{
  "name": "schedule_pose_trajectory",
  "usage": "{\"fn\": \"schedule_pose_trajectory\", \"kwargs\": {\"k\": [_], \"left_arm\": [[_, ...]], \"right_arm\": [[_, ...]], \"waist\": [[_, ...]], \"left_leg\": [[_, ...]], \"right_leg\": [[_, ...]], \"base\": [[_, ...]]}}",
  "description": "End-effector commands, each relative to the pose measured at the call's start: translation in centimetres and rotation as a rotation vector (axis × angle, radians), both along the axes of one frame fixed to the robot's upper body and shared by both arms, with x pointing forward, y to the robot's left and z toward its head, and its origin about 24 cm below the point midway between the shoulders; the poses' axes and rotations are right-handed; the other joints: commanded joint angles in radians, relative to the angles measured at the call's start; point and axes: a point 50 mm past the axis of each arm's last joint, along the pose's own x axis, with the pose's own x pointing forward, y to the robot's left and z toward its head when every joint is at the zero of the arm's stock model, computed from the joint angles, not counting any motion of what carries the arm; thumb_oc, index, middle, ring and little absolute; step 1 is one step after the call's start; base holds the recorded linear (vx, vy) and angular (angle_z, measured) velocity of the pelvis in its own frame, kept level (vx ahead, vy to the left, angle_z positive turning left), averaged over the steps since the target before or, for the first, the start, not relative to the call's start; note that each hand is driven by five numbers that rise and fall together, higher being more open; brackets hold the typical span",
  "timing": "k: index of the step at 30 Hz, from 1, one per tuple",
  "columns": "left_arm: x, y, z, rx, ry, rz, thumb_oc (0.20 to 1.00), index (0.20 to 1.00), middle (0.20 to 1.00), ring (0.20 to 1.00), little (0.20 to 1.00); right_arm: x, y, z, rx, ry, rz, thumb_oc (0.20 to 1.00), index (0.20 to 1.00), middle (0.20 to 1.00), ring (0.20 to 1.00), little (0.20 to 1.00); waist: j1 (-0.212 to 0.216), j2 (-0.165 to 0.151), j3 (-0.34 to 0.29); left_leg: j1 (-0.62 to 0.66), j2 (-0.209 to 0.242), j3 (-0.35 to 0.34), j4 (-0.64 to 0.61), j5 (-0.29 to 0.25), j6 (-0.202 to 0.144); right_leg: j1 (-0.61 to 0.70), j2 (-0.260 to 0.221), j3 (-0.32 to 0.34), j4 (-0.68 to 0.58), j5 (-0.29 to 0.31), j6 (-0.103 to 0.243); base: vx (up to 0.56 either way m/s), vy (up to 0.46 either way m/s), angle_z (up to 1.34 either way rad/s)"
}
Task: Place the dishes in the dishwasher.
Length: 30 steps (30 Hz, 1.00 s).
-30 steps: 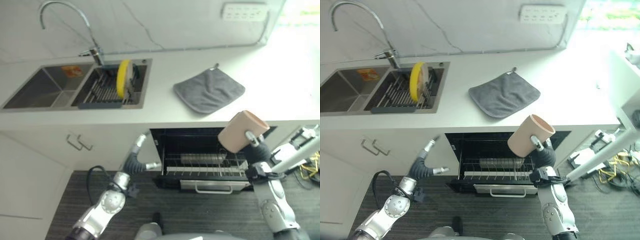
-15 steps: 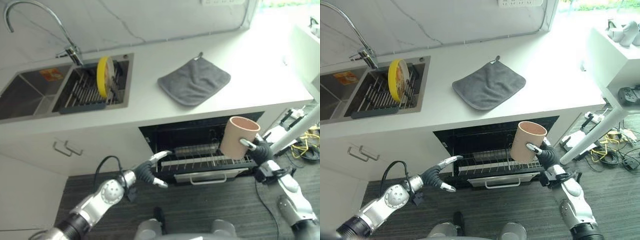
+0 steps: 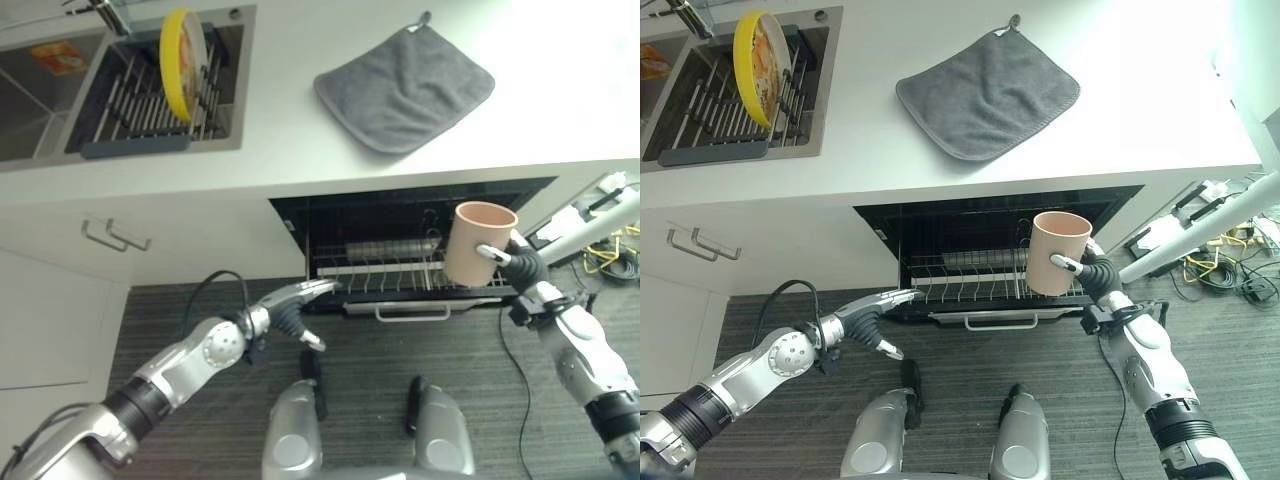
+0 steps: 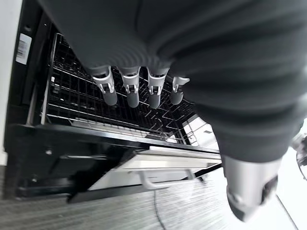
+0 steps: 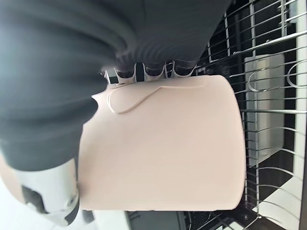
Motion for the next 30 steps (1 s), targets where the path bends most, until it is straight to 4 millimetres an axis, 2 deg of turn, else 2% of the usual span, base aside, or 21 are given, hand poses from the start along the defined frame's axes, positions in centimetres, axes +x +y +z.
{"fn": "schedule_pose_trajectory", "kwargs": {"k": [1, 11, 14, 20, 25, 30], "left_arm": [[-0.5, -1.2, 1.6, -0.024, -0.104, -0.060, 1.000, 1.000, 1.000, 1.000, 1.000], [-0.5, -1.5, 1.9, 0.043, -0.145, -0.119, 1.000, 1.000, 1.000, 1.000, 1.000], [0.2, -1.9, 3.0, 0.059, -0.165, -0.154, 1.000, 1.000, 1.000, 1.000, 1.000], [0.5, -2.2, 3.4, 0.070, -0.180, -0.175, 1.000, 1.000, 1.000, 1.000, 1.000], [1.5, -1.6, 5.0, 0.129, -0.319, -0.149, 1.000, 1.000, 1.000, 1.000, 1.000], [2.6, -1.1, 6.9, 0.155, -0.404, -0.159, 1.000, 1.000, 1.000, 1.000, 1.000]], "right_arm": [[1.2, -0.1, 2.1, 0.005, -0.085, -0.012, 0.200, 0.200, 0.200, 0.200, 0.200], [2.0, -1.1, 1.0, -0.058, 0.004, -0.108, 0.200, 0.200, 0.200, 0.200, 0.200], [3.2, -2.4, 2.1, -0.061, 0.002, -0.170, 0.200, 0.200, 0.200, 0.200, 0.200], [4.7, -3.2, 3.3, -0.115, 0.057, -0.215, 0.200, 0.200, 0.200, 0.200, 0.200], [5.9, -4.8, 4.4, -0.165, 0.105, -0.278, 0.200, 0.200, 0.200, 0.200, 0.200], [7.8, -5.4, 7.6, -0.185, 0.072, -0.328, 0.200, 0.200, 0.200, 0.200, 0.200]], "waist": [[0.032, -0.011, -0.028], [0.056, -0.010, -0.027], [0.076, -0.008, -0.015], [0.093, -0.007, -0.006], [0.123, -0.007, 0.015], [0.147, 0.004, 0.051]], "left_leg": [[0.040, 0.011, -0.052, 0.128, -0.139, 0.015], [0.043, 0.007, -0.062, 0.124, -0.136, 0.013], [0.027, 0.002, -0.073, 0.120, -0.132, 0.015], [0.033, -0.006, -0.077, 0.107, -0.130, 0.016], [0.013, -0.009, -0.086, 0.114, -0.131, 0.017], [-0.029, -0.013, -0.098, 0.131, -0.130, 0.016]], "right_leg": [[0.018, -0.016, -0.046, -0.028, 0.075, 0.036], [0.033, -0.017, -0.055, -0.032, 0.073, 0.036], [0.021, -0.023, -0.061, -0.030, 0.077, 0.040], [0.028, -0.021, -0.062, -0.035, 0.073, 0.040], [0.017, -0.024, -0.070, -0.026, 0.075, 0.038], [-0.018, -0.025, -0.075, 0.001, 0.070, 0.030]], "base": [[0.01, -0.008, 0.06], [0.03, -0.004, 0.02], [-0.06, -0.028, 0.00], [0.00, -0.001, 0.01], [-0.05, -0.054, 0.10], [-0.10, -0.030, 0.07]]}}
